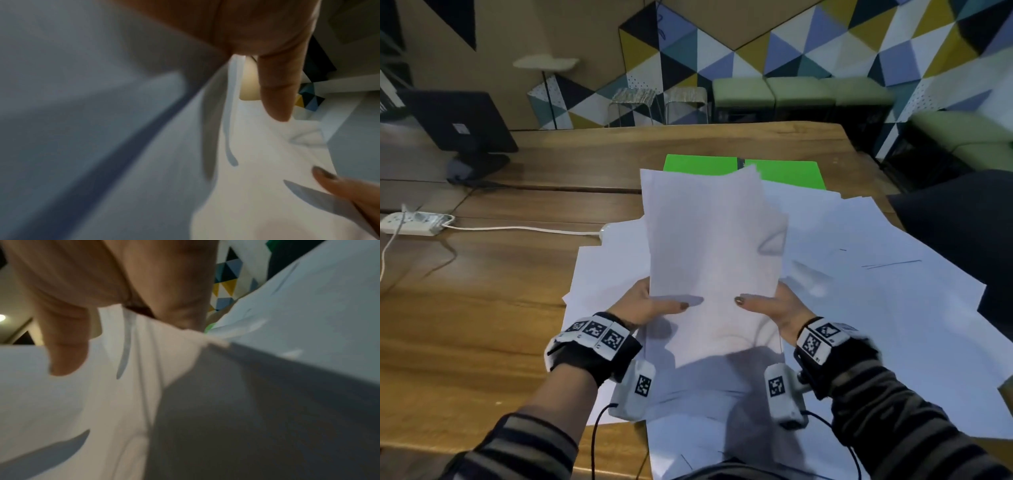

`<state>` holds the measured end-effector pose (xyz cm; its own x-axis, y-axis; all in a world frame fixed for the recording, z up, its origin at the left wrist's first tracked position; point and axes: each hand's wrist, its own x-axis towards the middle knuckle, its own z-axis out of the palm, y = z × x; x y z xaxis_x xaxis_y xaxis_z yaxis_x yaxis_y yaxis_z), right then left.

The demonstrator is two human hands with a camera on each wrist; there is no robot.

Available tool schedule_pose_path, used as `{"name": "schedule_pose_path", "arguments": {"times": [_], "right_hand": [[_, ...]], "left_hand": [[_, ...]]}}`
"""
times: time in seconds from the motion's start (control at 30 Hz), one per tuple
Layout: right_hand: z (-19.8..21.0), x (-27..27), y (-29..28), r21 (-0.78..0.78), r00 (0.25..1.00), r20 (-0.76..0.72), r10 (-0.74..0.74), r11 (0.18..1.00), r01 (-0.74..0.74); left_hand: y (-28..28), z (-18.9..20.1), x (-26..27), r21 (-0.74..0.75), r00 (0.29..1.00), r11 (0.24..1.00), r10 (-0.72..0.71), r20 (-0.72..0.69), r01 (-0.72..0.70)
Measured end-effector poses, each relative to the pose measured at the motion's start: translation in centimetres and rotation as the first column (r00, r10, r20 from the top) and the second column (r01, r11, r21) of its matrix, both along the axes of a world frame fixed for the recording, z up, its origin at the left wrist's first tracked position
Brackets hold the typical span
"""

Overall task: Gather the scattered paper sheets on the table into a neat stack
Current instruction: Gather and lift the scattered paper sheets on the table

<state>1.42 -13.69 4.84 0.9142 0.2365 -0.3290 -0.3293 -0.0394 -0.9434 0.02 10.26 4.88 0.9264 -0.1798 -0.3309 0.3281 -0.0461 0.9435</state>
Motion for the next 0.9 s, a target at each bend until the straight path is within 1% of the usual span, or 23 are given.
{"name": "schedule_pose_path", "arguments": {"times": [0.03,0.07,0.1,0.13,0.17,0.2,0.23,0.27,0.3,0.33,0.37,0.4,0.43,0.47,0.5,0.57,0.6,0.67,0.73,0.77,0.83,0.9], "right_hand": [[0.1,0.0,0.2,-0.037,1.0,0.009,-0.018,0.999,0.018],[-0.5,0.3,0.1,-0.083,0.997,0.024,-0.067,0.994,0.069],[-0.8,0.4,-0.1,-0.103,0.995,0.007,-0.101,0.99,0.101],[-1.4,0.4,-0.4,-0.115,0.993,-0.018,-0.119,0.987,0.116],[-2.1,0.4,-0.7,-0.133,0.992,-0.07,-0.105,0.986,0.095],[-2.6,0.3,-1.1,-0.143,0.99,-0.111,-0.09,0.987,0.073],[-2.9,0.2,-1.6,-0.148,0.983,-0.136,-0.12,0.984,0.099],[-3.3,0.1,-2.3,-0.155,0.971,-0.14,-0.193,0.973,0.171],[-3.7,0.0,-3.4,-0.203,0.943,-0.126,-0.307,0.939,0.278],[-4.1,-0.3,-4.8,-0.303,0.906,-0.066,-0.418,0.874,0.381],[-4.5,-0.5,-6.6,-0.448,0.875,-0.004,-0.485,0.783,0.431],[-5.0,-0.8,-8.3,-0.567,0.844,0.04,-0.536,0.683,0.46],[-5.3,-1.3,-10.0,-0.655,0.809,0.044,-0.587,0.594,0.467],[-5.6,-1.8,-11.5,-0.718,0.774,0.033,-0.632,0.524,0.459],[-5.8,-2.4,-12.7,-0.769,0.739,0.011,-0.673,0.466,0.436],[-6.2,-3.5,-14.6,-0.845,0.691,-0.014,-0.723,0.378,0.378],[-6.2,-3.9,-15.1,-0.87,0.68,-0.012,-0.733,0.343,0.355],[-6.4,-4.9,-16.0,-0.899,0.636,-0.014,-0.771,0.288,0.33],[-6.5,-5.7,-16.8,-0.916,0.61,-0.024,-0.792,0.262,0.304],[-6.4,-6.0,-17.0,-0.921,0.613,-0.043,-0.789,0.27,0.282],[-6.5,-6.1,-17.1,-0.908,0.651,-0.102,-0.753,0.337,0.248],[-6.2,-5.8,-16.6,-0.88,0.705,-0.134,-0.696,0.41,0.238]], "left_hand": [[-0.1,-0.5,0.2,0.013,0.999,0.999,0.04,-0.031,-0.04],[-0.3,-0.7,0.3,0.031,0.995,0.996,0.085,-0.049,-0.084],[-0.2,-1.0,0.4,0.081,0.992,0.991,0.111,-0.062,-0.106],[-0.1,-1.2,0.3,0.147,0.994,0.985,0.094,-0.064,-0.084],[0.1,-1.8,0.2,0.2,0.995,0.979,0.061,-0.075,-0.045],[0.1,-2.5,0.1,0.228,0.995,0.974,0.038,-0.09,-0.017],[0.1,-3.0,0.0,0.239,0.993,0.971,0.036,-0.108,-0.009],[0.1,-3.4,-0.2,0.254,0.992,0.967,0.05,-0.118,-0.019],[0.3,-3.8,-0.2,0.274,0.989,0.962,0.05,-0.139,-0.01],[0.4,-4.3,-0.2,0.284,0.986,0.959,0.058,-0.157,-0.011],[0.6,-4.5,-0.1,0.292,0.982,0.956,0.064,-0.176,-0.01],[0.9,-4.7,-0.1,0.286,0.98,0.958,0.069,-0.185,-0.013],[1.1,-4.9,-0.1,0.284,0.978,0.959,0.08,-0.194,-0.022],[1.3,-5.2,-0.1,0.284,0.973,0.959,0.08,-0.218,-0.016],[1.4,-5.4,0.0,0.289,0.969,0.957,0.068,-0.237,0.003],[1.0,-5.6,0.0,0.321,0.968,0.943,-0.001,-0.249,0.084],[0.8,-5.7,0.0,0.328,0.968,0.939,-0.022,-0.249,0.106],[0.4,-6.0,0.0,0.317,0.968,0.943,-0.016,-0.252,0.098],[0.2,-6.3,0.2,0.306,0.967,0.95,0.017,-0.254,0.064],[0.1,-6.4,0.3,0.3,0.966,0.953,0.037,-0.255,0.043],[-0.2,-6.6,0.4,0.282,0.968,0.959,0.046,-0.246,0.026],[-0.6,-6.9,0.6,0.276,0.971,0.96,0.024,-0.237,0.043]]}}
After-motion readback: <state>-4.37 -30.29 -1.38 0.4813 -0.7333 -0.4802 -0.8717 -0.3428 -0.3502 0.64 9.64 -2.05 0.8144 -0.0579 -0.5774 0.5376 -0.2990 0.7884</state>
